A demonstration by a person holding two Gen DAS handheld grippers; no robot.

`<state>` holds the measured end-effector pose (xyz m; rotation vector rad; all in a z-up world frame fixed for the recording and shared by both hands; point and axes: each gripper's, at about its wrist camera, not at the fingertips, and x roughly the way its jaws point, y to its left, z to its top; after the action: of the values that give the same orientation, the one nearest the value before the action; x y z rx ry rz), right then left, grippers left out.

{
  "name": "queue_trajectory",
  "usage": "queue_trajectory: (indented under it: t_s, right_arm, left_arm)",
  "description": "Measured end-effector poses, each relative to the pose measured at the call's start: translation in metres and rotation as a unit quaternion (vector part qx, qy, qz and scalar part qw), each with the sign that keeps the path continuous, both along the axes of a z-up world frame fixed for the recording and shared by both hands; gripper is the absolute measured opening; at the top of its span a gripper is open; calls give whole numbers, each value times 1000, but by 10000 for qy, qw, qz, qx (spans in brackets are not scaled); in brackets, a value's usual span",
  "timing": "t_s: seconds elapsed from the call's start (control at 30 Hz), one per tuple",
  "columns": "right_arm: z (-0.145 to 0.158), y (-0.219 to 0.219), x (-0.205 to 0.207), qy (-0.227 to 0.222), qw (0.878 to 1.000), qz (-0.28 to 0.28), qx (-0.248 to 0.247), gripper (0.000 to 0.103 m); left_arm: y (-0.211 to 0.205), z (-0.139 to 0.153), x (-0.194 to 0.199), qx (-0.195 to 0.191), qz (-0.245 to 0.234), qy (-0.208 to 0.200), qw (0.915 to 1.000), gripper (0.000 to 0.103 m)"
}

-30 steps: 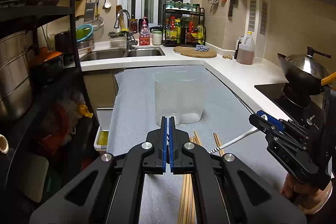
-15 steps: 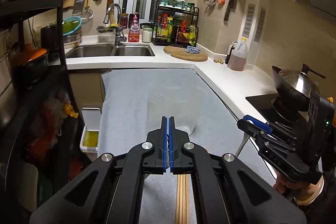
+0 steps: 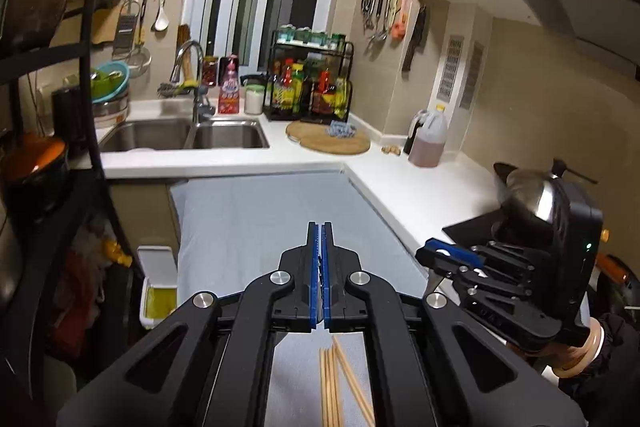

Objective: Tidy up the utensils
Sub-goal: 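Carry the spoon and fork toward the clear container with both grippers, then lower the spoon into the container and open the right gripper while the left drops the fork in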

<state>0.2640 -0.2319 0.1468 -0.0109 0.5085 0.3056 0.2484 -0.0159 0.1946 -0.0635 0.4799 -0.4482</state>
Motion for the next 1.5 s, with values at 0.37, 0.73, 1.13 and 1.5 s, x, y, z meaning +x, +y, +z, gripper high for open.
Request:
queue_trajectory:
  t_s: [0.37, 0.73, 1.13, 1.5]
  right_arm:
    - [87, 8, 65, -803, 9944, -191, -662, 12]
    - [57, 12, 127, -737, 9945, -369, -645, 12]
    - [-4, 11, 126, -410, 9968, -311, -613, 12]
    - [-14, -16, 66, -402, 9965, -680, 284, 54]
  left_arm:
    - [-27, 49, 58, -337, -115, -410, 9985, 1]
    - [-40, -9, 110, -401, -245, 210, 9987, 1]
    - [-41, -50, 131, -106, -72, 501, 9987, 1]
    - [2, -55, 89, -254, 1052, 344, 9935, 91]
